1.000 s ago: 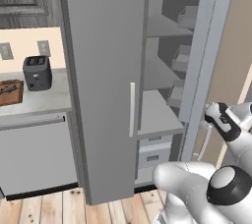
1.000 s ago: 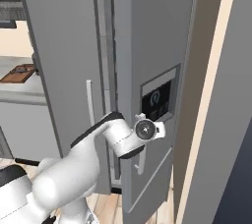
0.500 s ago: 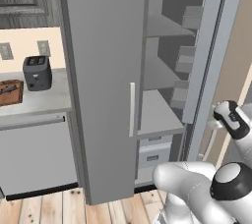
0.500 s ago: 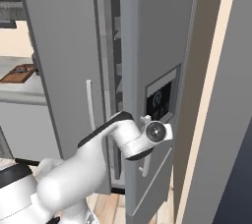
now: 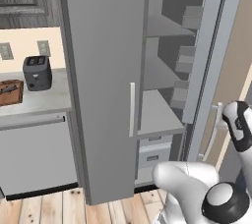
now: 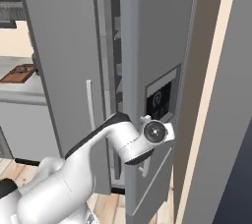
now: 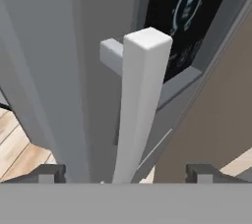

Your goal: Retrieve a lemon from the fridge and place it on the cutting board with the fish.

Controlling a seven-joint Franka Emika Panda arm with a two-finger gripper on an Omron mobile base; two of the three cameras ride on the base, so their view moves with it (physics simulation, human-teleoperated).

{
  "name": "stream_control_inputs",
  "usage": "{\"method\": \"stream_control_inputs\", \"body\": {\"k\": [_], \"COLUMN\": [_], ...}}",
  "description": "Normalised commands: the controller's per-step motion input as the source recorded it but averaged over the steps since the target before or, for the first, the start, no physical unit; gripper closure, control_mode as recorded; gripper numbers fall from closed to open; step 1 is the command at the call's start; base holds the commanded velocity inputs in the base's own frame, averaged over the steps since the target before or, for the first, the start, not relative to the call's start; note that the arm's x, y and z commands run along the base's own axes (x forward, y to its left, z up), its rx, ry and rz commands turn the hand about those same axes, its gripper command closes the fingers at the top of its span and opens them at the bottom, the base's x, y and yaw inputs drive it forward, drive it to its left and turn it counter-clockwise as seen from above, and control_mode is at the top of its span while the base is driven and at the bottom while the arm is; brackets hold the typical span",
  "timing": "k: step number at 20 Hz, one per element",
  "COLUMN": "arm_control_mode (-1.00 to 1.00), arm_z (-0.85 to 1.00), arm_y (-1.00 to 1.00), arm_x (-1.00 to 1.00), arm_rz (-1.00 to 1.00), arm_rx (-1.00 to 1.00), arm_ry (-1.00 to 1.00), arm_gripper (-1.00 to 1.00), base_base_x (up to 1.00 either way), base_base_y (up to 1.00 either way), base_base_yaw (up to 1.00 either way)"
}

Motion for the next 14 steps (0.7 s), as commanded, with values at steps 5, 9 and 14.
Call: {"method": "stream_control_inputs", "body": {"k": [5, 9, 14], "arm_control_mode": [-1.0, -1.0, -1.0], "arm_z": [0.34, 0.15, 0.44], "arm_y": [0.2, 0.43, 0.45], "arm_x": [-0.46, -0.31, -0.04], "arm_rz": [-0.05, 0.0, 0.0], "arm_rx": [-0.34, -0.63, -0.7], "arm_ry": [0.06, 0.17, 0.25], "arm_gripper": [-1.0, -1.0, -1.0], "base_base_x": [0.0, 0.0, 0.0], "base_base_y": [0.0, 0.0, 0.0], "base_base_yaw": [0.0, 0.0, 0.0]}}
